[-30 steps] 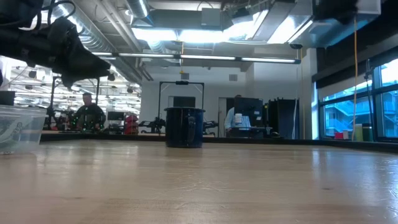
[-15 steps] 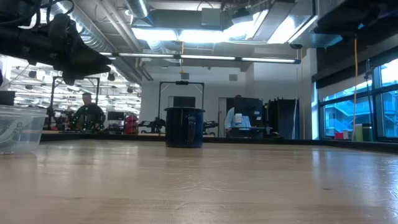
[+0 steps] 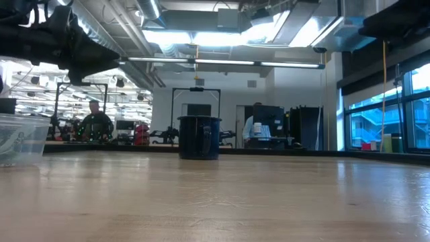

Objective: Pick and place Stevia / Truvia into bins
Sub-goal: Return to Home Position

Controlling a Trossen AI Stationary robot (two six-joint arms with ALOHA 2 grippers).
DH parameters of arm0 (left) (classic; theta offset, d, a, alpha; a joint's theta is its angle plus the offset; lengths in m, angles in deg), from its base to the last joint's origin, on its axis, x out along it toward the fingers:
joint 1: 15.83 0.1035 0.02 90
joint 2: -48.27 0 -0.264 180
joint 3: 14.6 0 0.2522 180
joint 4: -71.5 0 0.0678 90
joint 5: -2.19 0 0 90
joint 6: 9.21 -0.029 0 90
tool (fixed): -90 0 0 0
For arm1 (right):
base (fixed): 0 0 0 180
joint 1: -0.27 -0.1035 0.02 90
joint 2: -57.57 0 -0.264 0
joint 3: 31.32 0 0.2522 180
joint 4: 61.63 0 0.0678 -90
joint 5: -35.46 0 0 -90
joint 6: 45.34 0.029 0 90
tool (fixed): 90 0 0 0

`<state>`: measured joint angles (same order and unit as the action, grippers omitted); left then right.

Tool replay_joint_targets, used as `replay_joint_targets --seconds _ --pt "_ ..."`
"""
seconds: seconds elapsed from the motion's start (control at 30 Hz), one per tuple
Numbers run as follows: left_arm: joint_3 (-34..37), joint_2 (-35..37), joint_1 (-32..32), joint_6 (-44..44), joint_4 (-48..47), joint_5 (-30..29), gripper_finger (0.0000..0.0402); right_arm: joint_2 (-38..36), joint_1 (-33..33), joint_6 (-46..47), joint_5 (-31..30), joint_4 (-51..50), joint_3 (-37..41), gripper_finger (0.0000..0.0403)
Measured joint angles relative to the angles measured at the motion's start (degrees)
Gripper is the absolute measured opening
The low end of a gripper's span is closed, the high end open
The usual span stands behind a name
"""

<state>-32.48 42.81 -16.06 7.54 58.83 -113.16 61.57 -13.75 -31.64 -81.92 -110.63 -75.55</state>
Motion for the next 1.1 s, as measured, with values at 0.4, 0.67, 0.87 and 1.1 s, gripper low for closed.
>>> replay_joint_targets --seconds 0.4,0.67,0.87,1.1 --pt "0.0 4.9 0.0 -2.5 -0.2 1.8 0.013 -3.8 0.0 -2.3 -0.2 1.3 0.6 0.0123" --pt "0.0 5.4 0.0 -2.5 -1.0 2.1 0.013 -3.9 0.0 -9.0 -0.1 11.3 8.3 0.0123" --pt "0.0 5.4 0.0 -4.8 -2.3 2.1 0.013 -3.9 0.0 -7.9 -0.2 16.3 11.7 0.0123" --pt "0.0 5.4 0.0 -6.0 -2.3 2.1 0.013 -3.9 0.0 -9.8 -0.2 22.6 16.6 0.0123"
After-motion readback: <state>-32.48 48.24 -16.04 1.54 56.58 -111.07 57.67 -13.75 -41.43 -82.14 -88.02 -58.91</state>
